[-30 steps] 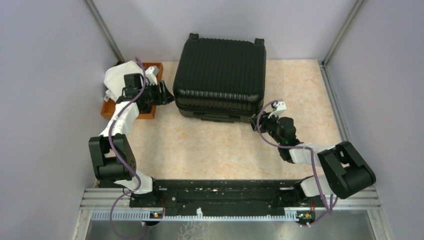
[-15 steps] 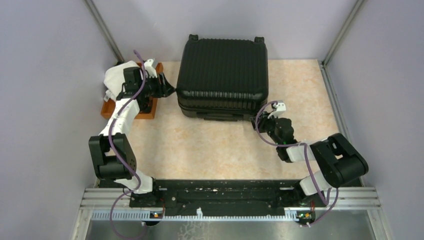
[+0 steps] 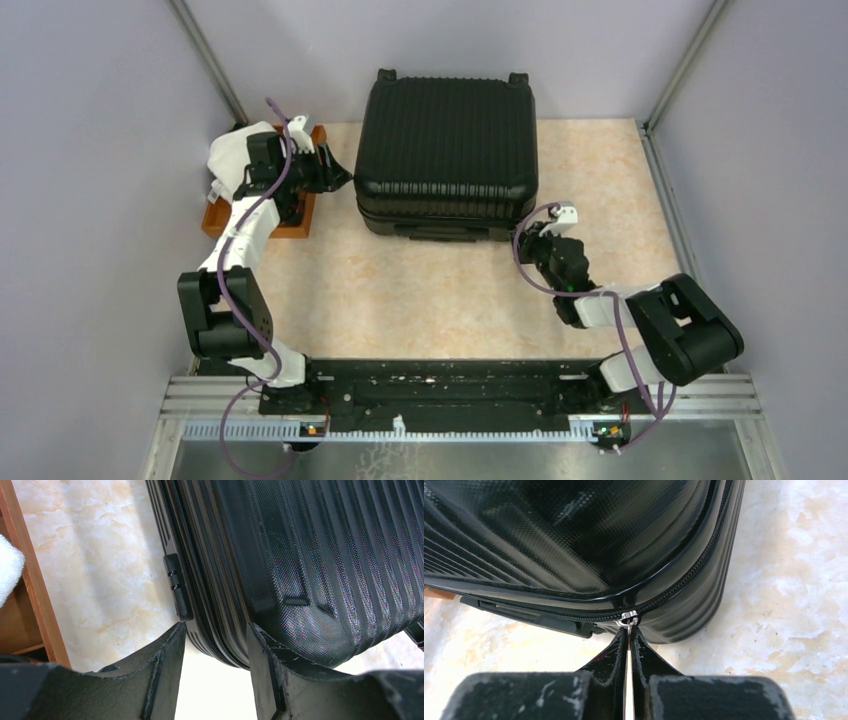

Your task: Pack the luggage

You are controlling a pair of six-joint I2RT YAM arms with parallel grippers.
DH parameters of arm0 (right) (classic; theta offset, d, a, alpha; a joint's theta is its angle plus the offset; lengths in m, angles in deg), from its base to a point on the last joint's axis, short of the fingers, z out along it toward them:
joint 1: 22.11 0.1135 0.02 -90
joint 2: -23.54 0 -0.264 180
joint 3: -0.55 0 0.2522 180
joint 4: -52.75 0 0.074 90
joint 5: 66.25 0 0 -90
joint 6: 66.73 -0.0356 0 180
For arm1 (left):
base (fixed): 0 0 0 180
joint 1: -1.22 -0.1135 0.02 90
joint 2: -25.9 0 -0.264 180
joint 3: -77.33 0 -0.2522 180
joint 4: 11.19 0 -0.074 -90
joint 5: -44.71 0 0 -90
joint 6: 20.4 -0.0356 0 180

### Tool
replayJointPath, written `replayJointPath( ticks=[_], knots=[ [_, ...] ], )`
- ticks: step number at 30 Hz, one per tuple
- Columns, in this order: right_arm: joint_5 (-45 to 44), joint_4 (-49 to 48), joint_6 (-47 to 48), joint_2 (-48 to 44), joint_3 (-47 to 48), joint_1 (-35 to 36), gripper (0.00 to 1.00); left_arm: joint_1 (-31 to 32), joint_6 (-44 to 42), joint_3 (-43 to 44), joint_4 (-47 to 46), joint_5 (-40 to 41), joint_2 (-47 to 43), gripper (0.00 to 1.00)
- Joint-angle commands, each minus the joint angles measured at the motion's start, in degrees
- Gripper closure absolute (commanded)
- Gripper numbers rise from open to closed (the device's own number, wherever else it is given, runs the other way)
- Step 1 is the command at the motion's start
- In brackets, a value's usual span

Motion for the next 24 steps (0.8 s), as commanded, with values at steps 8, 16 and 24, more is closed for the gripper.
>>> replayJointPath(
  ticks=[8,16,24],
  knots=[
    [-11.7,-1.1,1.1,-5.1,-0.2,7.8,1.00,-2.4,1.5,2.3,1.9,11.8,2.4,0.45],
    [-12.3,-0.4,1.1,-5.4,0.0,7.9,1.00,-2.4,4.8,2.3,0.0,12.2,10.4,0.45],
    [-11.7,-0.1,1.5,-5.4,0.5,7.8,1.00,0.9,7.8,3.4,-3.8,10.5,16.7,0.45]
  ],
)
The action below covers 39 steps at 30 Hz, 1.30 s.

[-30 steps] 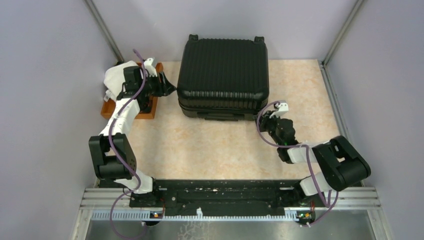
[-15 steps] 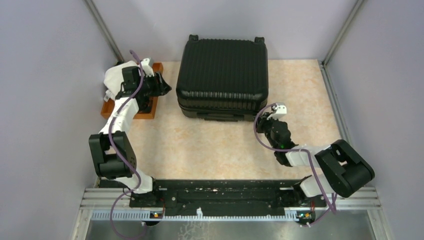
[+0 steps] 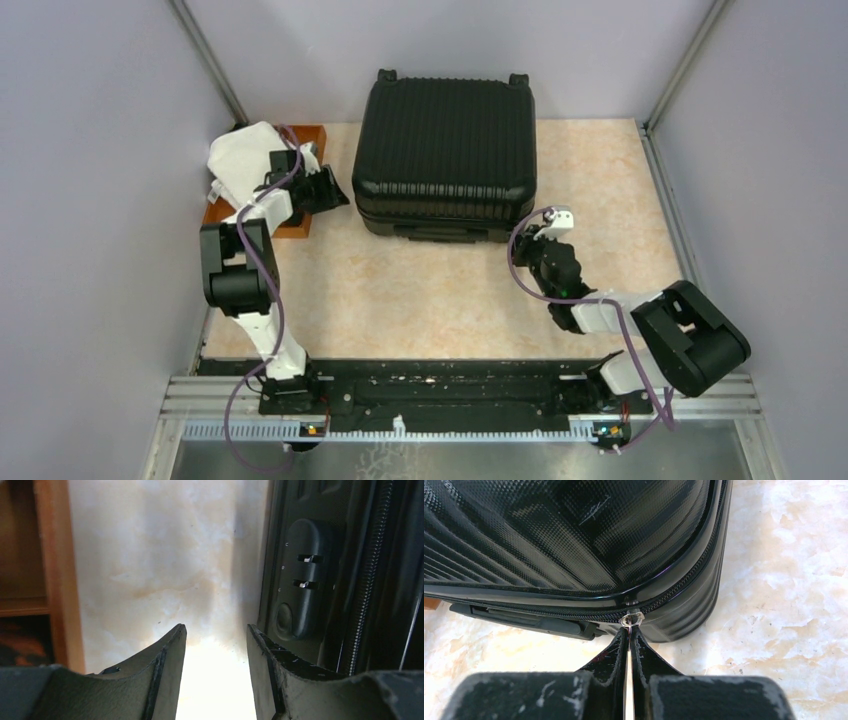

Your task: Pack the luggage

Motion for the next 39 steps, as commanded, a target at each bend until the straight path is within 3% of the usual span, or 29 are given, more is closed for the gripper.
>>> replayJointPath(
  ticks=[1,9,16,22,39],
  knots=[
    [0.3,-3.5,0.9,-2.1,0.5,0.9,1.00,3.4,2.3,2.5,-5.3,-0.9,0.8,0.45],
    [-0.2,-3.4,2.6,-2.8,0.5,1.9,1.00,9.8,1.0,2.3,-7.2,-2.5,2.9,0.45],
    [-3.7,-2.0,7.8,-1.8,3.5,11.0,1.00,12.4,1.4,-2.1,-10.0,-6.2,1.7,0.48],
    [-5.8,-3.4,9.9,3.4,7.2,17.8,1.00,13.8,1.6,-5.2,-10.5,-7.3,-1.7,0.51],
    [-1.5,-2.9,11.3,19.0,23.1,30.2,1.00,18.1,0.6,-16.7,-11.1,-8.9,-13.0,0.57]
  ],
)
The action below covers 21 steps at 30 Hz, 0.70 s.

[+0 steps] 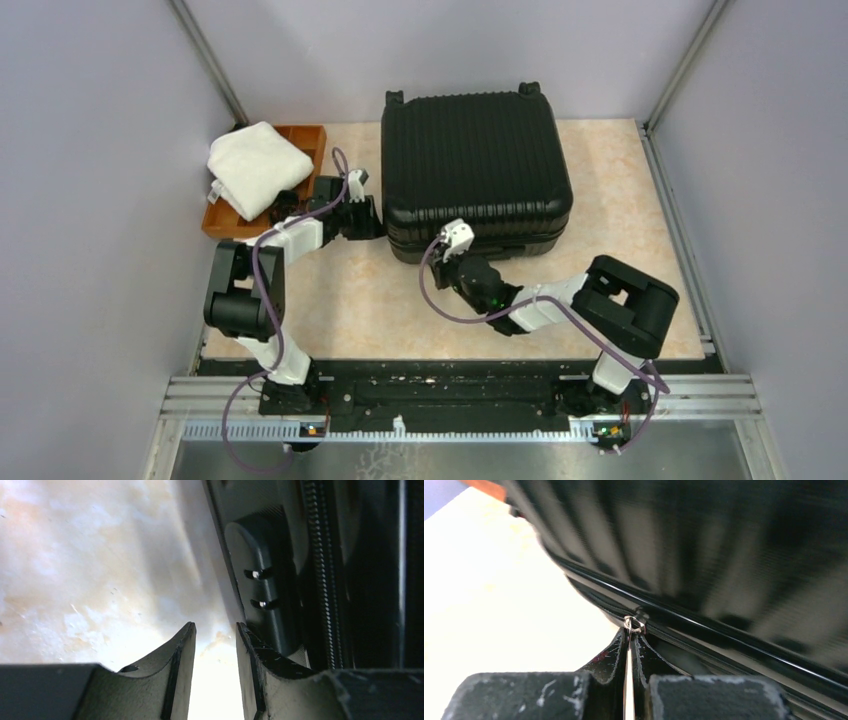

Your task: Pack the luggage

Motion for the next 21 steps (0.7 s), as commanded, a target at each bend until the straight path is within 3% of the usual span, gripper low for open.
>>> replayJointPath(
  ticks=[1,7,11,15,21],
  knots=[
    [5.9,-5.2,0.2,2.7,6.3,4.4,1.00,3.3,0.8,-2.4,-4.1,-9.6,-5.8,0.57],
    [8.6,-3.1,-1.8,4.4,9.4,6.9,1.00,3.1,-4.1,-4.9,1.2,-8.8,-10.6,0.60],
    [4.5,0.0,-4.6,0.3,6.7,6.6,0.99,0.1,-5.2,-4.5,5.1,-8.8,-13.9,0.60],
    [0.3,8.6,-13.3,-11.9,-0.7,0.9,0.68,-5.1,-7.1,-2.1,6.2,-8.8,-15.0,0.60],
    [-3.3,29.0,-22.3,-38.6,-3.2,-15.9,0.57,-8.9,-8.0,6.8,6.4,-6.5,-8.1,0.60]
  ],
)
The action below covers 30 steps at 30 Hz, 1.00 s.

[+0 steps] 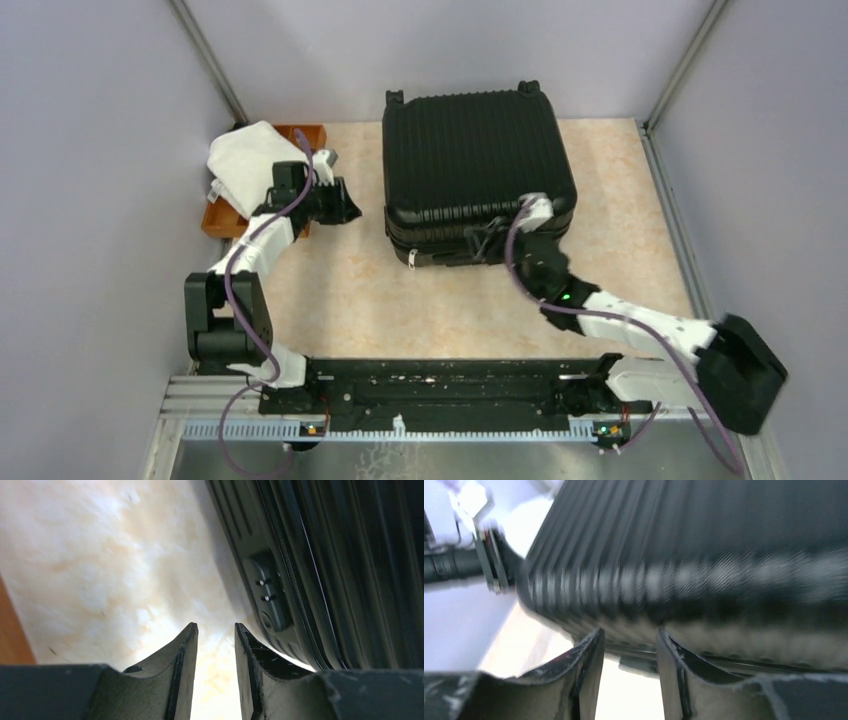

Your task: Pack the luggage

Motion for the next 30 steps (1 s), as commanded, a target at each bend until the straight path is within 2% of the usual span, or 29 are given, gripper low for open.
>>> replayJointPath(
  ticks=[1,4,7,10,15,18,21,26,30],
  knots=[
    [-6.4,14.2,-6.7,-15.8,2.1,-10.8,0.60,-1.0,-1.1,7.5,-1.7,0.6,4.9,0.59],
    [-12.0,25.6,-6.8,-19.4,8.6,-19.3,0.73,-0.9,1.2,9.4,-5.1,-0.1,8.3,0.59],
    [-9.8,31.4,-9.3,-16.4,13.5,-30.8,0.73,1.0,1.6,10.8,-7.1,1.0,11.4,0.59],
    [-3.4,31.7,-9.8,-8.1,17.7,-40.4,0.72,3.1,1.2,11.4,-7.7,2.4,13.5,0.59],
    [6.1,31.8,-8.5,11.8,30.2,-47.9,0.71,5.7,0.5,9.4,-8.9,2.2,14.5,0.59],
    [12.3,31.8,-7.2,24.2,40.2,-48.8,0.74,7.8,0.4,6.0,-11.6,0.0,13.3,0.59],
    [23.2,33.6,-6.5,34.1,49.7,-48.7,0.79,10.9,0.0,1.2,-16.6,-3.1,11.2,0.58],
    [30.6,32.3,-6.6,43.1,58.5,-45.7,0.81,18.9,-3.1,-2.9,-16.7,-7.1,9.5,0.58],
    [35.4,32.3,-4.1,48.7,65.4,-41.0,0.82,25.1,-9.4,-6.4,-13.7,-8.6,6.3,0.58]
  ],
)
